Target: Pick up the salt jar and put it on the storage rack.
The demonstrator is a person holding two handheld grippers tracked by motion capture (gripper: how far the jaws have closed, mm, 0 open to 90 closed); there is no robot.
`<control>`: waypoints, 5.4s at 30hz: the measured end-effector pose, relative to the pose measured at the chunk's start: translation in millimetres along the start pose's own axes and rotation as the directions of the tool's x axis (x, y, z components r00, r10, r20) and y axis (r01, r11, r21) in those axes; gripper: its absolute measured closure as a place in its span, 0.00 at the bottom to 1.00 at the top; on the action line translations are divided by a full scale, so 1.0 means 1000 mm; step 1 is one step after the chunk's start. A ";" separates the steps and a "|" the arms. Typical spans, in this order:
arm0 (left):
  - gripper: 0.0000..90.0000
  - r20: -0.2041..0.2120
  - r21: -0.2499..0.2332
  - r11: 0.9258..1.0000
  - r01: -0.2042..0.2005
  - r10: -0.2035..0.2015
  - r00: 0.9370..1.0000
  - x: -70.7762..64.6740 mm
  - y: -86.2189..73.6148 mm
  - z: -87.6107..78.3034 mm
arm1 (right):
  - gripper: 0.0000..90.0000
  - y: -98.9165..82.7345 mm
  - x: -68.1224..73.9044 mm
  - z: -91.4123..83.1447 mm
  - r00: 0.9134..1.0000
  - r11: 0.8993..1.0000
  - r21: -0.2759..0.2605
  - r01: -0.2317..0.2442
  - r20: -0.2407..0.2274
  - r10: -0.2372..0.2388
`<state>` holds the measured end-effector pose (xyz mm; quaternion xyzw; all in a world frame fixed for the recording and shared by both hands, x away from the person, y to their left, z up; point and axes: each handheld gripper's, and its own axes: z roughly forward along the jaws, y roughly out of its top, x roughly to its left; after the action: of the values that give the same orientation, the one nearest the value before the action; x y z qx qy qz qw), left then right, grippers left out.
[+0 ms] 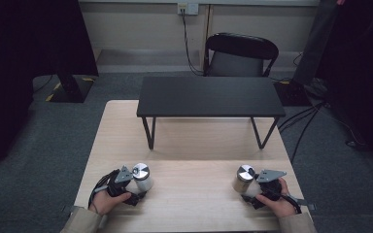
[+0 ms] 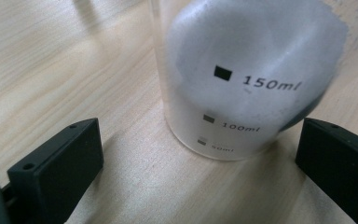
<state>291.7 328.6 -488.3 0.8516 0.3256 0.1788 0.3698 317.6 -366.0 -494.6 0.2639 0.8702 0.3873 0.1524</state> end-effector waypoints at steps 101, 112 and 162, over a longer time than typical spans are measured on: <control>0.33 0.017 -0.087 0.996 -0.007 0.009 1.000 -0.010 0.015 0.002 | 0.00 0.000 0.001 0.000 1.000 1.000 0.000 -0.003 0.003 0.003; 0.33 0.060 -0.095 0.995 0.006 -0.001 0.998 -0.006 0.028 -0.006 | 0.00 0.000 0.001 0.000 1.000 1.000 0.000 -0.004 0.004 0.004; 0.33 0.084 -0.145 0.988 -0.061 0.073 0.994 0.017 0.178 -0.053 | 0.00 0.000 0.001 0.000 1.000 1.000 0.000 -0.005 0.005 0.005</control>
<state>350.3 275.6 -319.6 0.8407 0.2663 0.1758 0.4375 316.6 -365.4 -494.6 0.2669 0.8692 0.3870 0.1535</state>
